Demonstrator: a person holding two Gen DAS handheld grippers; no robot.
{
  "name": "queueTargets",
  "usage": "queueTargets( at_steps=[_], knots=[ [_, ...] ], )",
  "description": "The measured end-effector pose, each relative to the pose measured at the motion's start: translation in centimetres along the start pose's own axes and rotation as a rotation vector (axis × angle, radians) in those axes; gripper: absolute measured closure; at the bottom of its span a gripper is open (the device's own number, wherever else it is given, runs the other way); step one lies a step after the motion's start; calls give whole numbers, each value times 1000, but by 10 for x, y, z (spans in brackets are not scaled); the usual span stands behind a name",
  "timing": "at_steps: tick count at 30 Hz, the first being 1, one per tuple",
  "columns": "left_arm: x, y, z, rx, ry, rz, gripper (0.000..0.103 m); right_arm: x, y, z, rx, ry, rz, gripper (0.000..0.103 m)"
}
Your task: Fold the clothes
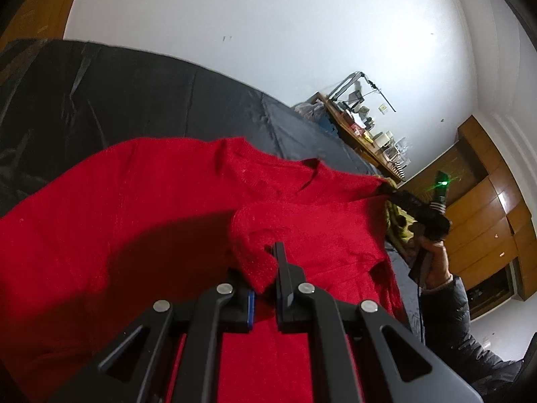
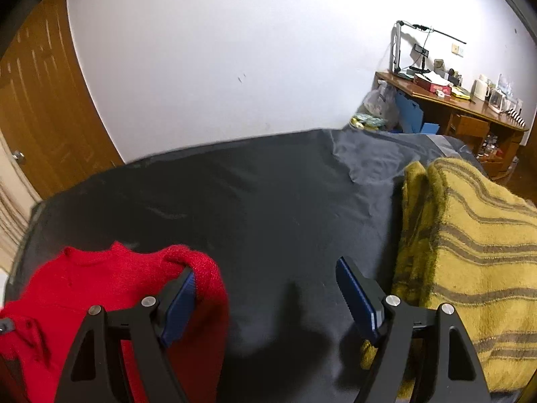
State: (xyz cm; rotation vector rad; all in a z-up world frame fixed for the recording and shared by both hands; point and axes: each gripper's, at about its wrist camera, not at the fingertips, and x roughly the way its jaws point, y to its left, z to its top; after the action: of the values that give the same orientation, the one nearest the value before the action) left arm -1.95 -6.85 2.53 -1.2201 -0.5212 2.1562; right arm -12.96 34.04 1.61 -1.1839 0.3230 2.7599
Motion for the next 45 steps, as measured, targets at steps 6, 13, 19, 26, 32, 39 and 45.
queueTargets(
  at_steps=[6,13,19,26,32,39,45],
  knots=[
    [14,4,-5,-28,35,-1,93,-2,-11,2,51,7,82,23],
    [19,-4,-3,-24,53,-6,92,-37,9,-32,-132,-40,133,23],
    [15,-7,1,-22,45,-11,92,-70,74,-100,-602,-28,151,23],
    [6,-15,1,0,36,-21,90,-29,118,-149,-933,-1,-111,23],
    [-3,-25,6,25,24,-34,90,-17,120,-132,-862,-89,-242,23],
    [9,-27,5,38,74,-92,90,-48,43,-112,-495,-132,-331,23],
    [36,-33,-2,82,202,-126,89,-49,-7,-117,-335,-28,-232,23]
  ],
)
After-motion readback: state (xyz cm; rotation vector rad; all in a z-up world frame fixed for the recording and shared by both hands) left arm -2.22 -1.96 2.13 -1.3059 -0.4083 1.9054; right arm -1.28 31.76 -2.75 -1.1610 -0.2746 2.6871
